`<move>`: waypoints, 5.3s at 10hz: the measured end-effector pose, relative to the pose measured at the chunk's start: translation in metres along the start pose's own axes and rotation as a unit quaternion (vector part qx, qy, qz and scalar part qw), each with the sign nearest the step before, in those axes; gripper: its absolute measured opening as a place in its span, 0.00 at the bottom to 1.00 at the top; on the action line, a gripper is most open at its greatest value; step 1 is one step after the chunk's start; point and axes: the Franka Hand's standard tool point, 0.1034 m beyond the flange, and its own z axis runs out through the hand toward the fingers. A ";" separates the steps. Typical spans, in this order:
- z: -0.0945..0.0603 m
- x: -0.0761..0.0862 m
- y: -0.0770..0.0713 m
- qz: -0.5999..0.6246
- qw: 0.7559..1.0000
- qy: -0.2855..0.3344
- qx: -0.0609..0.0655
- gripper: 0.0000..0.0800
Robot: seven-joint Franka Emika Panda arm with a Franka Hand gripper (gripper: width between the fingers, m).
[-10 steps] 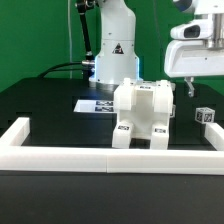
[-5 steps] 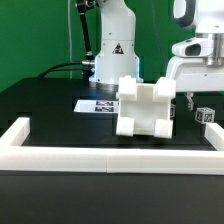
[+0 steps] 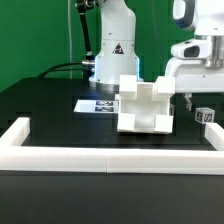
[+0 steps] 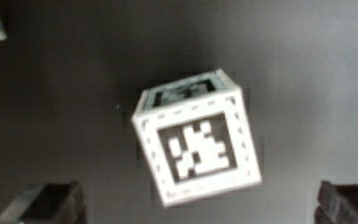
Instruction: Assemble chair
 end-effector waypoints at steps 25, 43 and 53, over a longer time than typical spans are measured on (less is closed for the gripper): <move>-0.077 0.076 0.075 0.045 0.999 0.024 0.018 0.81; -0.101 0.121 0.164 -0.045 0.998 0.035 0.010 0.81; -0.081 0.122 0.198 -0.035 0.999 0.035 -0.002 0.81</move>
Offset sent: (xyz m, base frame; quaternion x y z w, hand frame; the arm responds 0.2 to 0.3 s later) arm 0.0028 -0.0279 0.0403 0.0219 -0.0212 -0.0117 0.9995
